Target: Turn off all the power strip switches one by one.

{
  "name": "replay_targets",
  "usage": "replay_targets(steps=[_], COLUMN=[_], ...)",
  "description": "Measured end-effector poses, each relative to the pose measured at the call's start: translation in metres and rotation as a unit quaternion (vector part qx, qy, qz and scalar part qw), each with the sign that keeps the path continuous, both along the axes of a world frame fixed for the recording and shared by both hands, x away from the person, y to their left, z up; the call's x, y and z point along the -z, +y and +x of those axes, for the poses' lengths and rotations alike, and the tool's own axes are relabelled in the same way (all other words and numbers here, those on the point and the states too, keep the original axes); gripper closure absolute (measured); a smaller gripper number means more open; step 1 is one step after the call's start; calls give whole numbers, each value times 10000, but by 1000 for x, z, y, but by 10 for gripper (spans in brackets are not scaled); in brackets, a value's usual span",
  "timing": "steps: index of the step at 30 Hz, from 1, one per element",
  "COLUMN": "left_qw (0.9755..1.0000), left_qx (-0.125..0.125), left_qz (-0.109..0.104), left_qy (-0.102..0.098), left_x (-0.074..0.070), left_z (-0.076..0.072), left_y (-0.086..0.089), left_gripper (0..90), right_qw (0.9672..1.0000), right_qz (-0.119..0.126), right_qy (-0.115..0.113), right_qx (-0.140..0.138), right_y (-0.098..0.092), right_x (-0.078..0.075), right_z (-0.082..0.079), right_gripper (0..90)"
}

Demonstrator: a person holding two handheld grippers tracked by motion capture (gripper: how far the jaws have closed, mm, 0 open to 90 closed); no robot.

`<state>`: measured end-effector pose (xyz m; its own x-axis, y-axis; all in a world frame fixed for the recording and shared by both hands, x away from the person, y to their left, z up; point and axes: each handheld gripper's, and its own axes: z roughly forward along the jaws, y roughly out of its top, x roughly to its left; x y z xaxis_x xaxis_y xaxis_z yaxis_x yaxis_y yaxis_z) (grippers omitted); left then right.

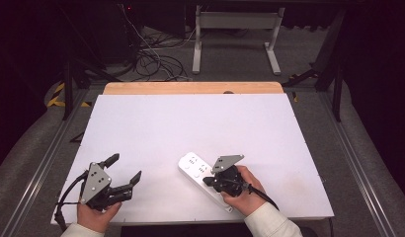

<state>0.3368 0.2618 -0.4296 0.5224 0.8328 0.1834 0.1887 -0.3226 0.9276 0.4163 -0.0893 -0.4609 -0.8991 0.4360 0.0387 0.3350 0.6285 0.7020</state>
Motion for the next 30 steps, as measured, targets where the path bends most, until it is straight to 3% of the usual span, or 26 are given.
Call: replay_targets(steps=[2, 3, 4, 6, 9, 15, 24, 30], left_qw=[10000, 10000, 10000, 10000, 10000, 10000, 10000, 10000], left_qx=[-8, -10, -11, -18, -3, -6, -11, -8], left_qz=[20, -16, -26, 13, -24, -15, -26, -26], left_qy=[-11, 1, -3, -13, 19, 0, 4, 3], left_x=[0, 0, 0, 0, 0, 0, 0, 0], left_z=[0, 0, -1, 1, 1, 0, 0, 0], left_y=[1, 1, 1, 2, 1, 1, 1, 1], left_gripper=[176, 176, 176, 176, 176, 176, 177, 176], right_qw=[9999, 9997, 9993, 9984, 9971, 9976, 9971, 9980], right_qz=[-90, -42, -155, 292, 431, 463, 535, 373], right_qy=[-82, -235, -344, -465, -624, -508, -535, -516], right_qx=[-49, -84, -83, -121, -60, -2, 3, 32], right_y=[1, 0, 1, -3, -6, -10, -20, -35], right_x=[-2, -5, -8, -18, -31, -30, -38, -34], right_z=[-1, -4, -6, -9, -12, -11, -17, -26], right_gripper=[900, 900, 900, 900, 900, 900, 900, 900])
